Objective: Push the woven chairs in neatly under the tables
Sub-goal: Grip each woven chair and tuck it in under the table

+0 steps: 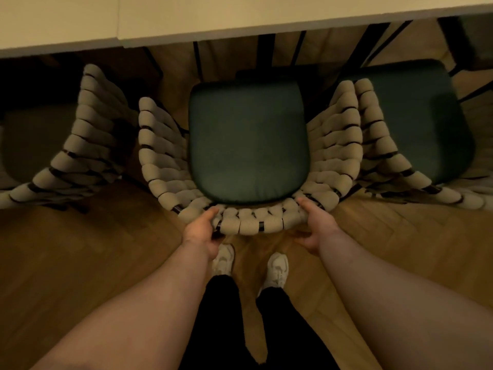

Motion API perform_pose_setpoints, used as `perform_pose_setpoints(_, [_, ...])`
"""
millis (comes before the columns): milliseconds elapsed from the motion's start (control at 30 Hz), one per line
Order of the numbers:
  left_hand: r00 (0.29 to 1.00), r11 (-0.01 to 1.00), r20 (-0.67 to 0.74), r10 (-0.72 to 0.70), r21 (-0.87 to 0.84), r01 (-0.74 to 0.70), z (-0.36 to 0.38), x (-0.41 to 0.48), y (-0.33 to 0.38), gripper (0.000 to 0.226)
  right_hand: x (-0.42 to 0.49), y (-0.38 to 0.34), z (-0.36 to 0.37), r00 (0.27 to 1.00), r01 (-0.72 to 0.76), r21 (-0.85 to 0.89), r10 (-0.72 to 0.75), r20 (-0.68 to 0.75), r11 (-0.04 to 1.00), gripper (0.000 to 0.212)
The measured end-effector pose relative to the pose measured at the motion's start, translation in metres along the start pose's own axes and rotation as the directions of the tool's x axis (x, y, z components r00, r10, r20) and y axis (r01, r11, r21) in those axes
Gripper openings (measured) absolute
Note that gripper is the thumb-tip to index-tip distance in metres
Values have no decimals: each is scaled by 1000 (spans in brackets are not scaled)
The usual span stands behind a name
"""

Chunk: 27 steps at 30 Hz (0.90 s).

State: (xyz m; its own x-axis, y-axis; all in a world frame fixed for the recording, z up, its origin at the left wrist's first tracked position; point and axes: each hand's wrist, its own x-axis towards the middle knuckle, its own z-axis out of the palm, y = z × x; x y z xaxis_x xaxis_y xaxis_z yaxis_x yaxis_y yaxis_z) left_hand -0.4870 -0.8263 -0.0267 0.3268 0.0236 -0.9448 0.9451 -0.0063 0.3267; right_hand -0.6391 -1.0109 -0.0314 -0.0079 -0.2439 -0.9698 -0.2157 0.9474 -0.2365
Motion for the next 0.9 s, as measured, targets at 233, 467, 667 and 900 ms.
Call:
perform_pose_setpoints(233, [999, 960, 9, 46, -277, -42, 9, 9, -8, 28, 12, 9, 15, 996, 7, 260, -32, 89, 966, 26])
perform_pose_setpoints(467, [996, 928, 50, 78, -370, -54, 9, 8, 14, 27, 1, 8, 26, 993, 30, 325, -66, 102, 945, 28])
perform_pose_setpoints(667, [988, 917, 79, 130, -389, -89, 4, 13, 34, 36, 0, 17, 42, 991, 39, 362, -83, 107, 931, 28])
perform_pose_setpoints(900, [988, 904, 62, 139, -414, -101, -2, 31, 39, 47, 3, 16, 50, 988, 50, 392, -102, 112, 919, 21])
